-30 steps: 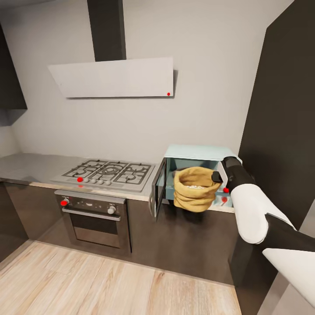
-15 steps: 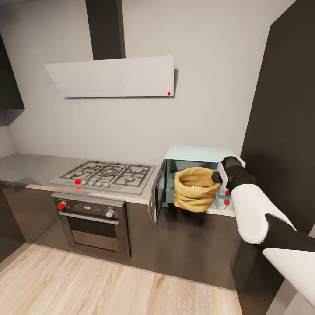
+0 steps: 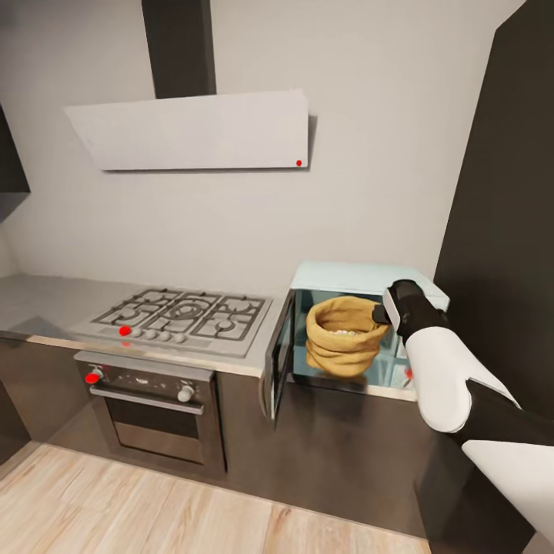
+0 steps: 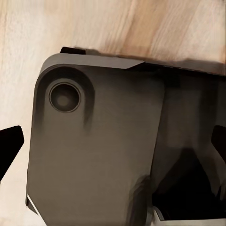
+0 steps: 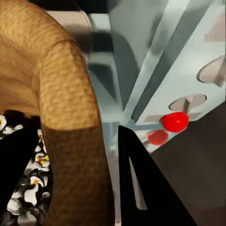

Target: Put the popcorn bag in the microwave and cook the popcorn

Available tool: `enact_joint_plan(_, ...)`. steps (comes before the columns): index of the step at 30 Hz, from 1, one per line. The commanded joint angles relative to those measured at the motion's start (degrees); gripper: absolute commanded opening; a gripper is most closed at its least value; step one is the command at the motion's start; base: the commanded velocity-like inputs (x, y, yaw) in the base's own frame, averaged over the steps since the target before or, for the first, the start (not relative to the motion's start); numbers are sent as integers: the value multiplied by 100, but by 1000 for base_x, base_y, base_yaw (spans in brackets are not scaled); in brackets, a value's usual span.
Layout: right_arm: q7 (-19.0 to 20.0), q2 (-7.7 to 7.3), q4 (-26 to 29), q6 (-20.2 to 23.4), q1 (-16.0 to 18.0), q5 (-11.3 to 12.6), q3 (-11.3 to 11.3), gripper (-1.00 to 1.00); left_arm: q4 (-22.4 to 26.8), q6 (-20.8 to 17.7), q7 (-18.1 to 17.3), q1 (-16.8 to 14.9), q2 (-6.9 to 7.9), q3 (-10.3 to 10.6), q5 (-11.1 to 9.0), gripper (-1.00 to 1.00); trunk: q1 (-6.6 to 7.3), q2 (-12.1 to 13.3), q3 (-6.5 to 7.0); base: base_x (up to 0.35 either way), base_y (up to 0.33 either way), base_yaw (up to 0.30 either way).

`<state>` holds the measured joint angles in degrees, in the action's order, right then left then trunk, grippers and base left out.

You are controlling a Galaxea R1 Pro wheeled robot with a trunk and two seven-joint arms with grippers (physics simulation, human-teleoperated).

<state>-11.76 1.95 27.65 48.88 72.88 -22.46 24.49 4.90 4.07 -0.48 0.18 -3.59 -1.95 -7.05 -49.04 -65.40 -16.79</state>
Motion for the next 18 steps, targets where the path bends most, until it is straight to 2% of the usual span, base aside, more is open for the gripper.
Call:
enact_joint_plan(1, -36, 7, 4, 3, 2, 22, 29, -100, 8, 6, -5, 3, -2, -16, -43, 100, -3, -3, -6, 213, 0, 0)
enact_joint_plan(18, -36, -54, 3, -1, -1, 22, 45, -100, 11, 6, -5, 1, -2, -16, -43, 100, -3, -3, -6, 185, 0, 0)
